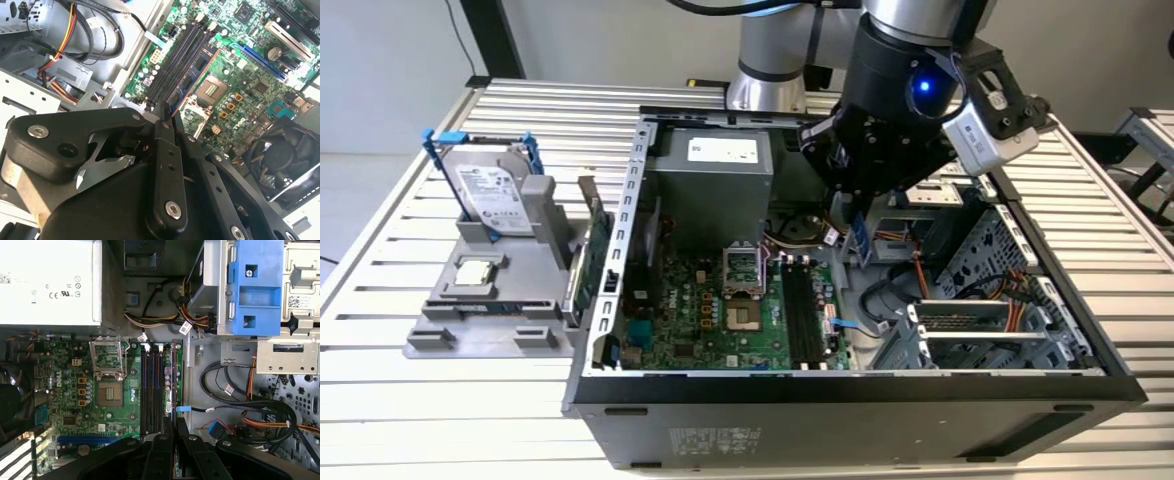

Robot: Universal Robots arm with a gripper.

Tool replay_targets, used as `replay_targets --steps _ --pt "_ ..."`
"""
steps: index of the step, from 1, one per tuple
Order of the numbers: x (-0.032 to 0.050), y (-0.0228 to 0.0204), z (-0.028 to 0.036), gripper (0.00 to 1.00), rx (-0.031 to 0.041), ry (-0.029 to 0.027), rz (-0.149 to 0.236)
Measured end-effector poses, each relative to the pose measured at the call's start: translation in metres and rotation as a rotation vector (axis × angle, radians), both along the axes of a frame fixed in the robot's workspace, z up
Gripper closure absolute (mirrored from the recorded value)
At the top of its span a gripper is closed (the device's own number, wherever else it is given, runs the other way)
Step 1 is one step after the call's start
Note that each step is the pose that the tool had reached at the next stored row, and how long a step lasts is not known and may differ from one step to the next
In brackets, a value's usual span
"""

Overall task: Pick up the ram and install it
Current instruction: 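Insert the ram into the slot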

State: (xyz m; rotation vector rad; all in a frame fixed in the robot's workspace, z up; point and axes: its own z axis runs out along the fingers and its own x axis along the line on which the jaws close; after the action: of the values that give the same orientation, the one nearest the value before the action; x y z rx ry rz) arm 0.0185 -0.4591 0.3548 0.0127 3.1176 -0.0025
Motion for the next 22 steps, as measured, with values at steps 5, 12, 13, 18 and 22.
replay_targets --steps 5,12,13,18,22 --pt "0.0 0.0 -0.0003 1.0 -0.0001 0.0 0.0" --pt "0.0 0.0 -0.0007 1.0 -0.0001 0.0 0.0" --pt "0.0 0.0 -0.0009 1.0 -0.0001 0.0001 0.0" --pt "0.0 0.0014 -0.006 1.0 -0.0002 0.0041 -0.001" --pt "0.0 0.0026 -0.0126 1.0 -0.0002 0.0084 -0.013"
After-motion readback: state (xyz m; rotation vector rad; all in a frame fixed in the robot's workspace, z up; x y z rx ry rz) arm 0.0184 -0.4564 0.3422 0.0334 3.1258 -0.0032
